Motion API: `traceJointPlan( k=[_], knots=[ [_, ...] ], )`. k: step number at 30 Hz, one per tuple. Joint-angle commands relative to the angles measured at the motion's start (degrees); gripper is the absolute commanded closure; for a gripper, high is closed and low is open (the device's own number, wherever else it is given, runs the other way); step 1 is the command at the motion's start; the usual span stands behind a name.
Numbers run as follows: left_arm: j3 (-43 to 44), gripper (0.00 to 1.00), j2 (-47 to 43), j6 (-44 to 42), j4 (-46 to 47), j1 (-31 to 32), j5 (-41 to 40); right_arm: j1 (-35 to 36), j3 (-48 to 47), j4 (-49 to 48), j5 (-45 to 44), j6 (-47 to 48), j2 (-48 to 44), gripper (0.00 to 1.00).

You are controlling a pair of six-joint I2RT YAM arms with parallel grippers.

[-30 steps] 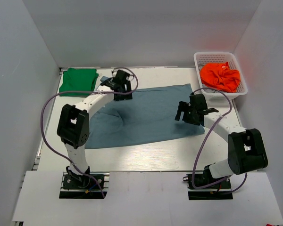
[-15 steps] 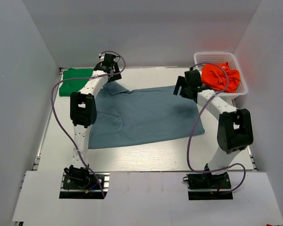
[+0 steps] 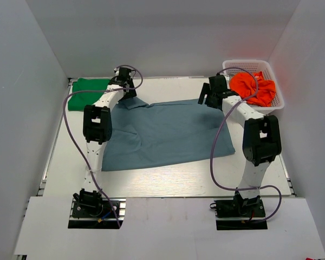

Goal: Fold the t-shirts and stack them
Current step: Grap the side of the flattened tshirt furthest away from the robot with both arms

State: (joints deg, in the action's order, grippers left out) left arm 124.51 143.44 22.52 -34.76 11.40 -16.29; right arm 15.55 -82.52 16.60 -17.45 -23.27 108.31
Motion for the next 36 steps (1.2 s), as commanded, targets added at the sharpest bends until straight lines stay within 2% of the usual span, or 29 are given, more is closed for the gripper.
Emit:
traceJointPlan(
  k=[1, 4, 5, 8, 12, 13, 14, 20, 29, 36],
  knots=[
    [2.14, 0.28, -1.23, -0.11, 5.48, -0.85, 2.31, -0.26, -2.91, 0.27, -0.21, 0.94, 1.90, 0.10],
    [3.37, 0.39, -0.09, -0.11, 6.55, -0.85, 3.81, -0.26, -4.40, 0.27, -1.00, 0.77, 3.65, 0.10],
    [3.37, 0.39, 0.44, -0.11, 6.55, -0.85, 3.81, -0.35, -4.40, 0.19, -1.27, 0.85, 3.66, 0.10],
    [4.16, 0.47, 0.44, -0.11, 7.16, -0.85, 3.81, -0.52, -6.85, 0.97, -2.14, 0.77, 5.85, 0.10],
    [2.24, 0.73, -0.09, 0.67, 7.87, -0.85, 4.43, -0.35, -13.61, 3.51, -5.57, -2.48, 12.25, 0.10],
    [2.23, 0.91, -0.09, 0.68, 7.87, -0.85, 4.43, -0.35, -14.68, 3.87, -6.36, -3.18, 13.06, 0.10],
    [1.71, 0.98, -0.09, 1.29, 7.87, -0.85, 4.43, -0.35, -17.12, 4.23, -6.97, -5.71, 13.93, 0.10],
    [-5.22, 1.00, -5.61, 1.82, 8.30, -1.38, 4.43, -0.52, -27.76, 8.62, -10.93, -8.37, 24.03, 0.10],
    [-10.95, 1.00, -11.59, 1.82, 8.31, -1.38, 5.83, -0.43, -36.29, 8.09, -15.67, -6.18, 31.77, 0.14],
    [-15.08, 1.00, -14.75, 1.29, 7.78, -1.38, 5.84, -0.52, -37.19, 8.80, -15.16, -8.37, 32.14, 0.14]
  ],
)
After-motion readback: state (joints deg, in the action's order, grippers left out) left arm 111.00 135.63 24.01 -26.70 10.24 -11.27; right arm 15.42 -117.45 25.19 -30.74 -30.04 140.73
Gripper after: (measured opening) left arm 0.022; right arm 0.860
